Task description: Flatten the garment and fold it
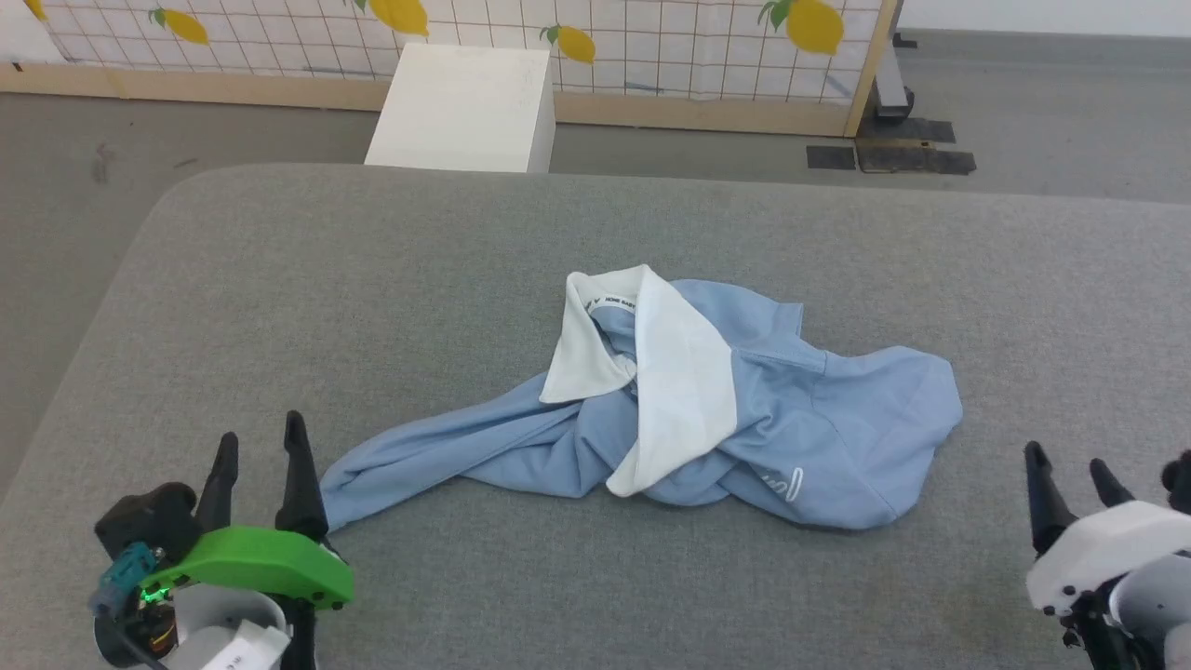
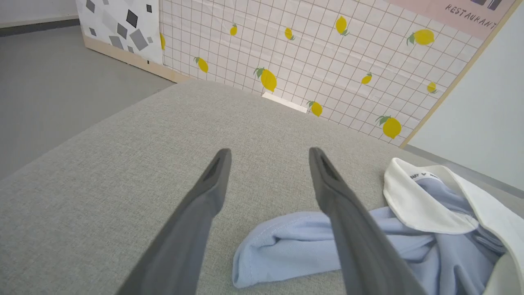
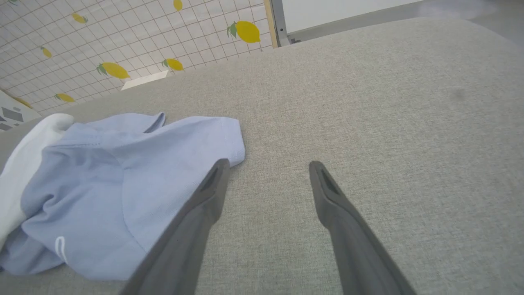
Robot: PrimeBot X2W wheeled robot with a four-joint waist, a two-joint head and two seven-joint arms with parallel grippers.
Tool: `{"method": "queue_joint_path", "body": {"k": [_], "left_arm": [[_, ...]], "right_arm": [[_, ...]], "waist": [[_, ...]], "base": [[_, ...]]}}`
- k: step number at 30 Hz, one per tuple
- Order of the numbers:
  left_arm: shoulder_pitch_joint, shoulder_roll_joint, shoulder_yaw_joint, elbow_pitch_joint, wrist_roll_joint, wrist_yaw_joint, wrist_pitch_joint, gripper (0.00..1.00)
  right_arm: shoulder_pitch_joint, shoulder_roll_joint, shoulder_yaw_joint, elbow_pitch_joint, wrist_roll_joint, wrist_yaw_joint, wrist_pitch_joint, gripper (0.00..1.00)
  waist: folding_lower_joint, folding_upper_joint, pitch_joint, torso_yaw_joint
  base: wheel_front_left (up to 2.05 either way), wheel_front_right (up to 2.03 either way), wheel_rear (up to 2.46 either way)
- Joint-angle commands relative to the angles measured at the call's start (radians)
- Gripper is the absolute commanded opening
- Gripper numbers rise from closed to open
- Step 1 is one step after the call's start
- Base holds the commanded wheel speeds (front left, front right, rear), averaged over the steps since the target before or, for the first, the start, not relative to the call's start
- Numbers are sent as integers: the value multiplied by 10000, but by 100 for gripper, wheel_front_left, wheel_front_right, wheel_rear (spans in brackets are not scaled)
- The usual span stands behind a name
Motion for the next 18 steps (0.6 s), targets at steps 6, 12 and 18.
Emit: {"method": "queue_joint_path", "body": {"k": [6, 12, 18], "left_arm": [[-45, -428, 399, -494, 839, -192, -115, 100], [-475, -749, 518, -640, 1429, -472, -118, 100], [-906, -1058, 534, -574, 1823, -720, -119, 100]], "right_arm": [[-1387, -200, 586, -131, -980, 37, 1807, 100], [-3143, -1115, 1568, 523, -1579, 37, 4081, 100], [-4119, -1824, 2718, 1286, -1785, 37, 5814, 100]], "waist": [[1, 0, 660, 89], [1, 0, 1378, 302], [1, 0, 2020, 594]], "base": [[0, 0, 0], [0, 0, 0], [0, 0, 0]]}}
